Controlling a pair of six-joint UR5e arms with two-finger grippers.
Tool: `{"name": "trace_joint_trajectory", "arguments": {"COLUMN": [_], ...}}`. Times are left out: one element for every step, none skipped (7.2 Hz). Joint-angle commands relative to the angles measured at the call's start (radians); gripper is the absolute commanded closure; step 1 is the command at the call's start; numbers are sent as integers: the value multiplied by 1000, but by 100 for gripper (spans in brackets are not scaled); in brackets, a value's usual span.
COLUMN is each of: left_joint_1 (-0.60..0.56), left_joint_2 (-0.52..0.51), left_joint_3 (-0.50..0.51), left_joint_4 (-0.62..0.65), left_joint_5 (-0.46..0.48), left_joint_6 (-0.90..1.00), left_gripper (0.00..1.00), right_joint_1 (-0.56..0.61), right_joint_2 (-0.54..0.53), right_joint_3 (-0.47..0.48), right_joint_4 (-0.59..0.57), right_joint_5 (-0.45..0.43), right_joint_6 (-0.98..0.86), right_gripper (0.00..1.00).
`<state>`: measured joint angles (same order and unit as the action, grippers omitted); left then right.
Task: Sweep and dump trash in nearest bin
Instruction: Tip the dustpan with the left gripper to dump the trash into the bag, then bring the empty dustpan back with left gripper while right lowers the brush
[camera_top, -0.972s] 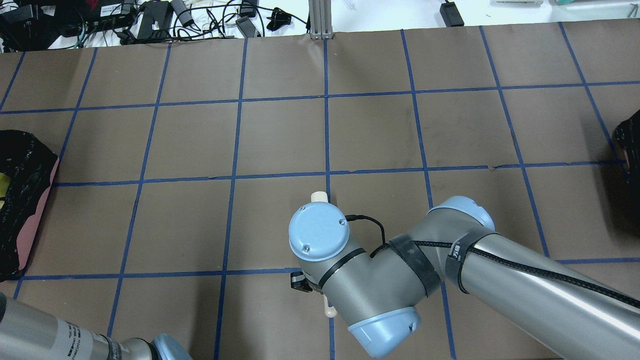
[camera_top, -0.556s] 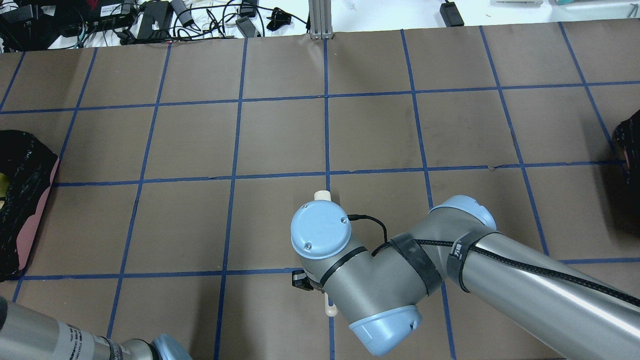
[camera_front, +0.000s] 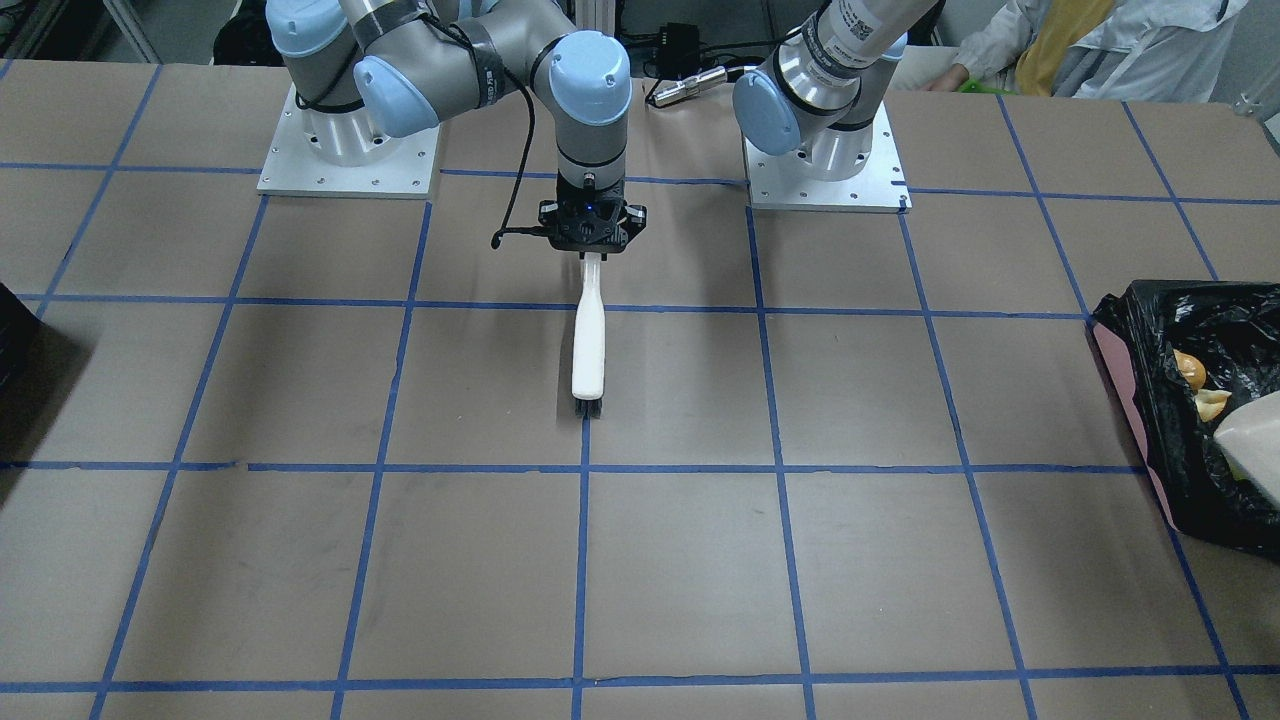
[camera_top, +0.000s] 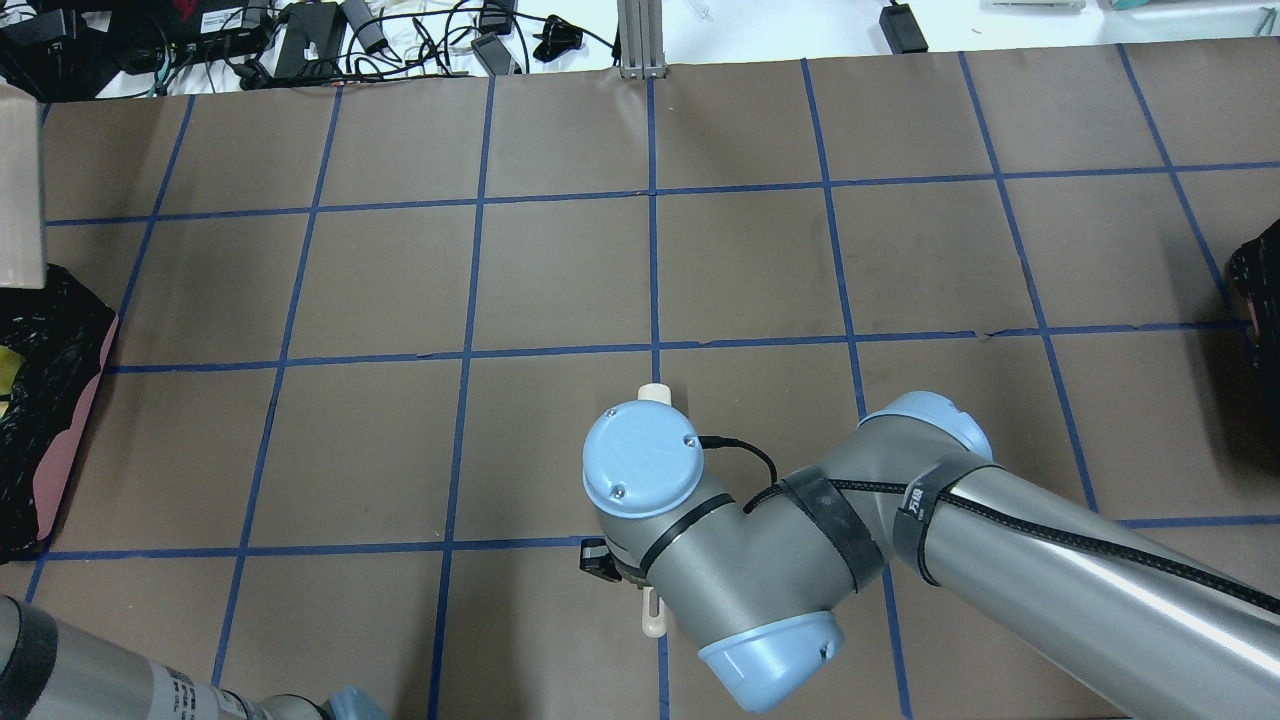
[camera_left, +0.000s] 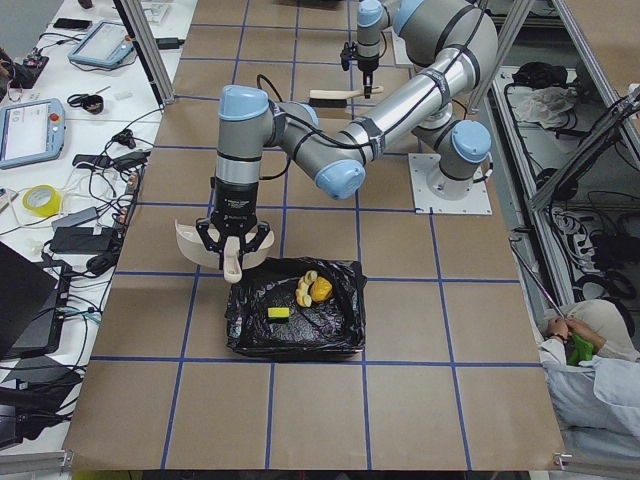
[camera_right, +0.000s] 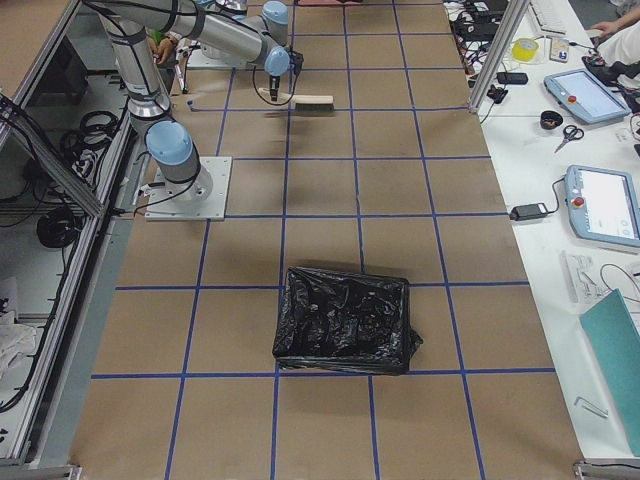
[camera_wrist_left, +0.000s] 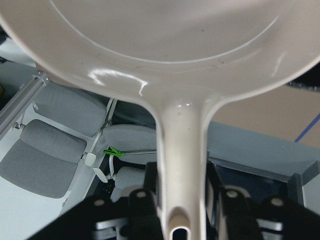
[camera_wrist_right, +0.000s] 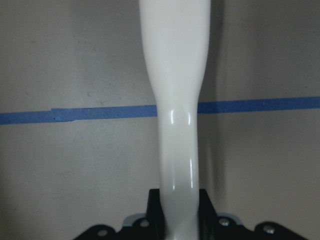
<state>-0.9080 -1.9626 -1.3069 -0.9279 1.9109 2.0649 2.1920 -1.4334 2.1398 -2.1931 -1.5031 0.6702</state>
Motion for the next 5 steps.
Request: {"name": "trace_joint_trajectory", "arguments": {"left_joint_1": [-125, -181, -242, -302, -340], "left_joint_2": [5, 7, -8, -13, -13], "left_joint_3": [0, -2, -6, -8, -8], "left_joint_4": [-133, -207, -242, -276, -348], "left_joint_5": [-27, -29, -32, -61, -131], "left_joint_6": [-299, -472, -624, -785, -1003], "left_gripper": [100, 100, 100, 100, 100], "right_joint_1": [0, 0, 0, 0, 0], "right_joint_2": [2, 1, -2, -5, -5], "right_joint_3": [0, -1, -1, -1, -1], "right_joint_4": [0, -5, -5, -8, -8], "right_joint_5": [0, -12, -15, -16, -17], "right_joint_6": [5, 5, 3, -6, -12], "right_gripper": [100, 92, 76, 62, 59]}}
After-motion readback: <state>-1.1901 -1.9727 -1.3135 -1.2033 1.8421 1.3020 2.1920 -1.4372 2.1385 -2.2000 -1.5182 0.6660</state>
